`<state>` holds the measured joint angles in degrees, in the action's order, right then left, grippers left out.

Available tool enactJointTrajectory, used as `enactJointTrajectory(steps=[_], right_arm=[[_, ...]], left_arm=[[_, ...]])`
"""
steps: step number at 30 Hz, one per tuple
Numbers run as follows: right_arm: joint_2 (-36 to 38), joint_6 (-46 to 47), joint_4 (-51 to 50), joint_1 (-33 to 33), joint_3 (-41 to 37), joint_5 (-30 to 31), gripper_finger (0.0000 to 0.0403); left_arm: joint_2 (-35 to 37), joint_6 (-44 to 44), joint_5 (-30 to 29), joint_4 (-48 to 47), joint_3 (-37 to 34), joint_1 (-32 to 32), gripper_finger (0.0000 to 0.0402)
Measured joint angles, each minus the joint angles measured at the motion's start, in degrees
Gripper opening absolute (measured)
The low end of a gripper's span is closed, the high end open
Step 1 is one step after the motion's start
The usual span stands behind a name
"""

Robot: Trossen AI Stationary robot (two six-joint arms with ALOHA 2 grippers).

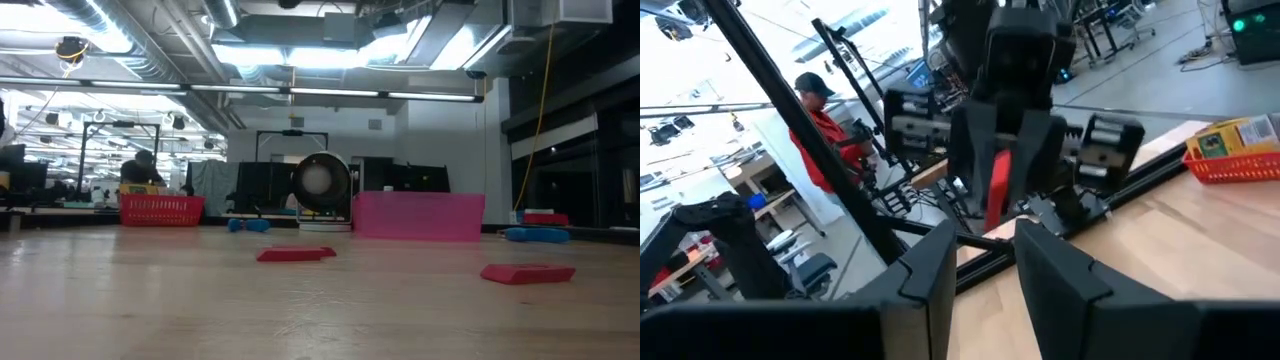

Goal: Pick & Place School Supplies
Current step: Put the red eraser into the black bin

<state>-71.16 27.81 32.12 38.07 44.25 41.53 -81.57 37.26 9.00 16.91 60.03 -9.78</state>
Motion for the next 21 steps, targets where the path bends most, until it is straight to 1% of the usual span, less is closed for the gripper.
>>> enactJointTrajectory(steps=[5, 8, 12, 17, 21], right_arm=[[-0.1, -1.9, -0.1, -3.7, 0.9, -5.6, 0.0110], [-0.5, -3.7, -0.1, -5.8, 2.3, -8.3, 0.0118], [-1.6, -2.2, -3.8, -9.4, 4.2, -11.1, 0.0145], [-3.8, -1.4, -4.1, -11.9, 6.0, -14.8, 0.0184], [-5.2, -1.3, -4.4, -12.8, 6.7, -15.7, 0.0194]], left_arm=[[0.0, 0.1, -1.4, 1.0, 0.0, 0.0, 0.0014], [0.0, -0.4, -1.6, 1.8, 0.0, 0.4, 0.0014], [0.0, -1.2, -2.6, 1.8, 0.0, 0.9, 0.0014], [0.0, -2.0, -3.6, 1.7, 0.0, 0.9, 0.0014], [0.0, -2.4, -4.0, 1.6, 0.0, 0.9, 0.0014]])
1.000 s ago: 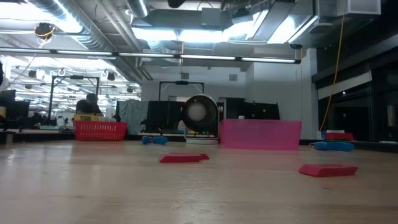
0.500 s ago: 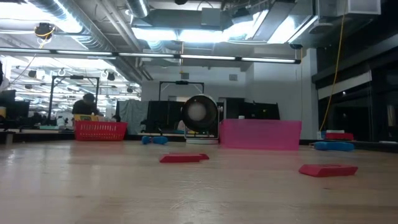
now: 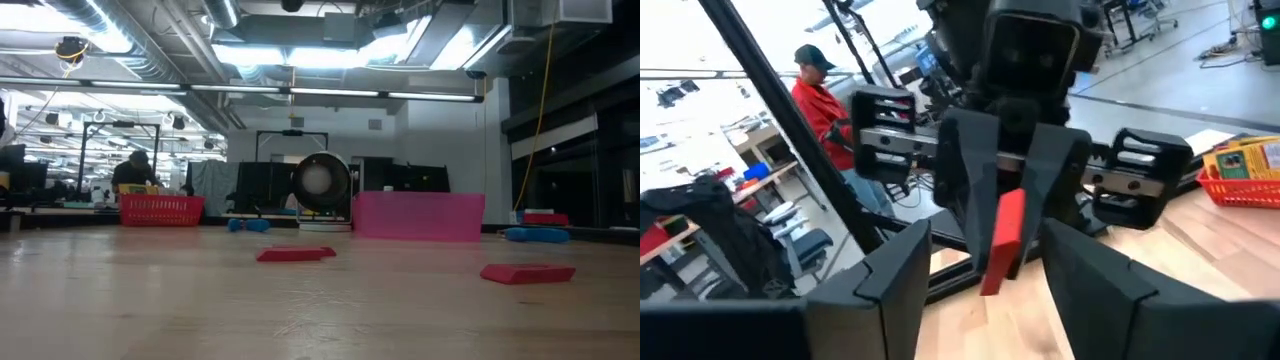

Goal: Pick & Place School Supplies
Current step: Put the red eraser into the black bin

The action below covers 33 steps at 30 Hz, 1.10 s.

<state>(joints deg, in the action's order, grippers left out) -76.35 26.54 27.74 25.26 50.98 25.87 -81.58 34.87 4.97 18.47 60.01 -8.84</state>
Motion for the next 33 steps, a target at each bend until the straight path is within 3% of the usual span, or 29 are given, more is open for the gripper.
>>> enactJointTrajectory(steps=[14, 24, 29, 33], right_arm=[[-0.2, 1.3, 0.0, -1.4, 0.1, -1.3, 0.0139], [-0.2, 1.9, -0.8, -1.5, 0.1, -3.5, 0.0017], [-0.2, 2.7, -0.7, -1.6, 0.1, -3.0, 0.0015], [-0.2, 1.9, 0.3, -1.8, 0.1, -2.7, 0.0015]], left_arm=[[0.0, -0.7, -0.5, 0.1, 0.0, 0.0, 0.0014], [0.0, -1.3, -0.4, 0.1, 0.0, -0.1, 0.0014], [0.0, -1.7, -0.4, 0.1, 0.0, 0.0, 0.0023], [0.1, -1.6, 2.2, -0.3, 0.0, 0.1, 0.0057]])
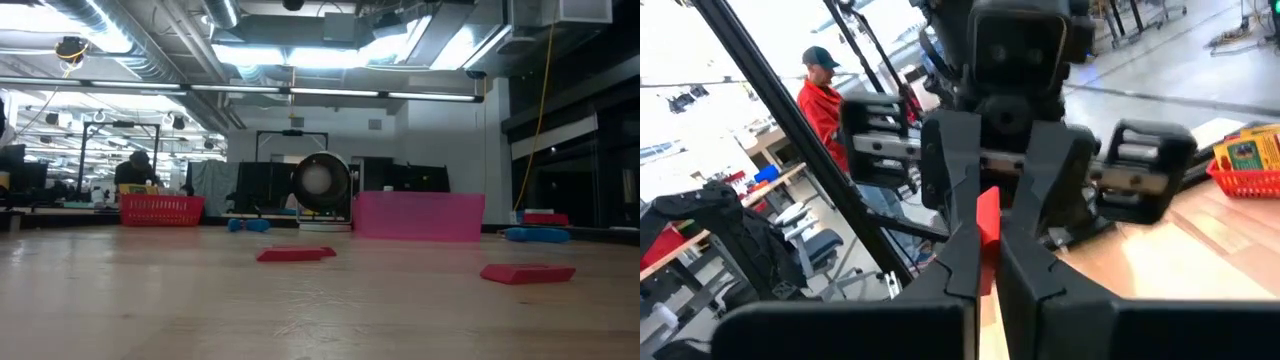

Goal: Pick & Place School Supplies
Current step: Put the red eraser into the black bin

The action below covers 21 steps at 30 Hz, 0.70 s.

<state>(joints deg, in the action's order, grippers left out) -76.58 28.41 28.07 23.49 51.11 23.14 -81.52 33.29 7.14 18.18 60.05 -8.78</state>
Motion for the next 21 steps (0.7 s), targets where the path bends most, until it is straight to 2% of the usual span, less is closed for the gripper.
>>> enactJointTrajectory(steps=[8, 11, 13, 17, 19, 21], right_arm=[[0.0, -0.4, 1.2, -0.8, 0.0, -0.5, 0.0015], [0.3, 1.4, -2.7, -0.6, 0.0, -3.0, 0.0015], [0.8, 5.5, -8.7, 0.6, 0.0, -5.4, 0.0015], [0.7, 15.7, -21.8, 5.0, 0.0, -12.5, 0.0015], [0.7, 21.9, -26.8, 8.2, 0.0, -17.4, 0.0015], [0.7, 28.8, -31.7, 12.8, 0.0, -22.1, 0.0015]], left_arm=[[0.0, 4.8, 11.3, 0.7, 0.0, -0.1, 0.0163], [1.8, 4.1, 12.4, -8.6, 0.0, -0.2, 0.0190], [3.7, 2.3, 9.5, -21.0, 0.1, -0.2, 0.0196], [6.9, -1.3, -2.2, -46.1, 0.0, -0.2, 0.0186], [8.3, -1.8, -6.7, -51.9, 0.0, -0.2, 0.0175], [10.0, -3.4, -9.0, -51.0, 0.0, -0.1, 0.0163]])
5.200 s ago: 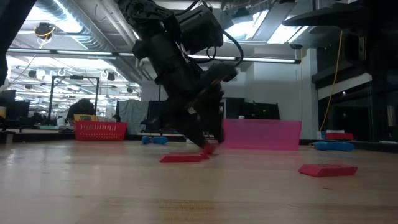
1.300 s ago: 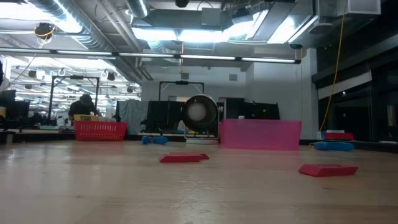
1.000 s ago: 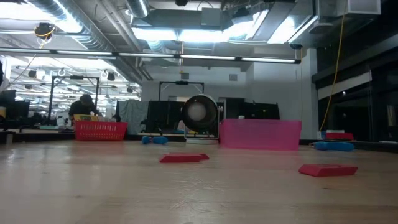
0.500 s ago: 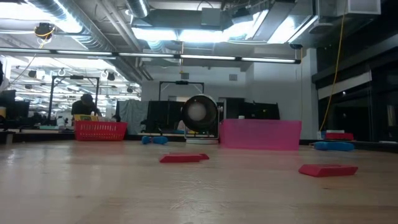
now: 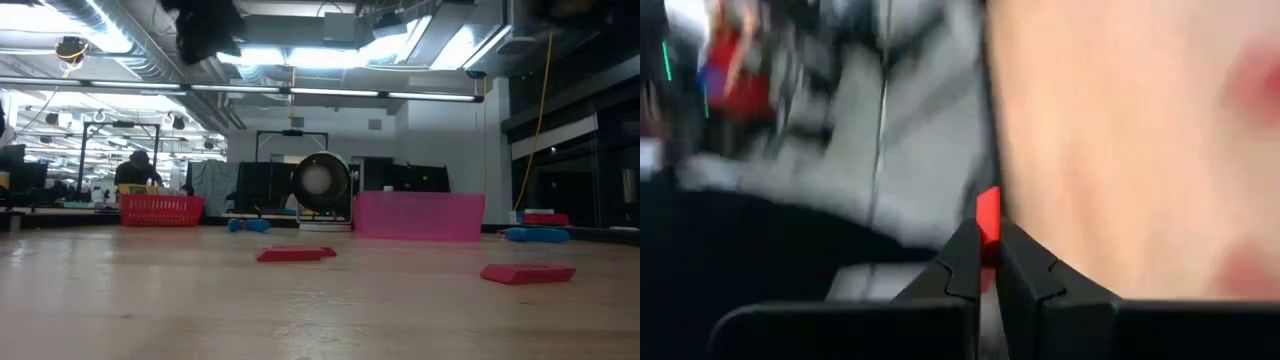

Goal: Pick & Place School Supplies
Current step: Put the red eraser into the black bin

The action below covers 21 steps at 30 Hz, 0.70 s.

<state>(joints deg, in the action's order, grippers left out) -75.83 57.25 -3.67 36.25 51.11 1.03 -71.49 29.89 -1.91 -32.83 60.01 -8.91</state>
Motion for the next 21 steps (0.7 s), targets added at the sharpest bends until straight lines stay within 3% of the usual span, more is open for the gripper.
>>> enactJointTrajectory(steps=[4, 10, 16, 21], right_arm=[[0.0, 14.3, -6.2, 10.4, 0.0, -5.4, 0.0015], [0.0, 32.5, -15.6, 23.6, 0.3, -1.1, 0.0015], [-2.8, 36.9, -34.4, 29.3, 5.9, 3.6, 0.0015], [-6.8, 37.9, -38.9, 31.8, 7.1, 1.8, 0.0015]], left_arm=[[3.8, -2.5, -4.3, 6.4, 0.1, 0.2, 0.0144], [7.0, -5.8, -12.1, 9.9, 0.1, 0.6, 0.0132], [7.6, -6.7, -12.6, 12.4, 0.1, 0.5, 0.0133], [7.6, -5.1, -13.3, 12.6, 0.0, 0.4, 0.0129]])
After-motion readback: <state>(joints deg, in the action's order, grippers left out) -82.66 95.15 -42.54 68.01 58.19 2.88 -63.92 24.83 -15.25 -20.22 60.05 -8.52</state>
